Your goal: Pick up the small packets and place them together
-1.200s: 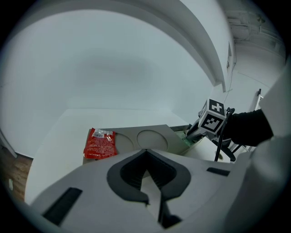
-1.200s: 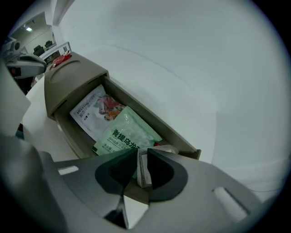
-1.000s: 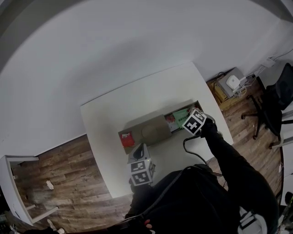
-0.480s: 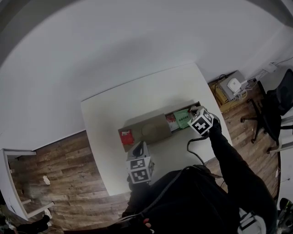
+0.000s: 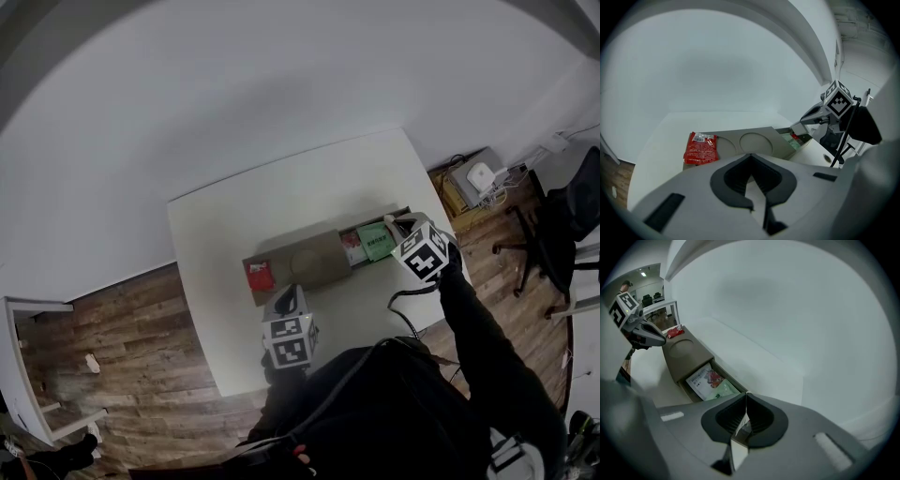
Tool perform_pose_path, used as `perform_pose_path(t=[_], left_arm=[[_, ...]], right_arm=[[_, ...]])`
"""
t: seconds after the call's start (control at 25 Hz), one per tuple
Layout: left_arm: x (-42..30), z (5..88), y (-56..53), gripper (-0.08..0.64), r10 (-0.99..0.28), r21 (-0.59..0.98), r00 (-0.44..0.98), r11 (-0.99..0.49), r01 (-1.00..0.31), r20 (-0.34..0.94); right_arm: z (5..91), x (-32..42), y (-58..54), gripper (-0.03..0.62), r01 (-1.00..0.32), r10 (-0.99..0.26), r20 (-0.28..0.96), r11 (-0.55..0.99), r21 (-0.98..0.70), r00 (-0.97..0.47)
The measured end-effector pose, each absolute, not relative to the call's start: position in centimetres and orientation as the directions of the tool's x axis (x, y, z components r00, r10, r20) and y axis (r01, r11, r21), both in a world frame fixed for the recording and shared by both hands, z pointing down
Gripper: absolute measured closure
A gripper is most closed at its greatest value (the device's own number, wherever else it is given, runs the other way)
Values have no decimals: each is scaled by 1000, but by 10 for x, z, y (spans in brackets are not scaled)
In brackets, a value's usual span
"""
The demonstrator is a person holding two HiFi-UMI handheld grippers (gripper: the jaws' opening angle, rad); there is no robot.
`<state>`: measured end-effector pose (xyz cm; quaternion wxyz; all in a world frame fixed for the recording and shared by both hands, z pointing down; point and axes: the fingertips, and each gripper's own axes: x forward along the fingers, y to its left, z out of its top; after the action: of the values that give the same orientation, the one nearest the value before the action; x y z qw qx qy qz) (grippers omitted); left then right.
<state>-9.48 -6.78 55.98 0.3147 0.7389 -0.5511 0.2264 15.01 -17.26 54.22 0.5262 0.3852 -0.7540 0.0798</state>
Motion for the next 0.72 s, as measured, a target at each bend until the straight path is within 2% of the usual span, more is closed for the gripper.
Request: perform_pose_path(t=[0.36, 0.72], left_arm=[[-101, 552, -58, 560, -691, 228, 275, -161, -960, 668], [-110, 544, -53, 560, -699, 248, 263, -126, -961, 665]], right_arm=[[497, 117, -175, 584, -611, -570, 793, 712, 348, -213], [450, 38, -175, 584, -541, -610, 696, 756, 369, -379]])
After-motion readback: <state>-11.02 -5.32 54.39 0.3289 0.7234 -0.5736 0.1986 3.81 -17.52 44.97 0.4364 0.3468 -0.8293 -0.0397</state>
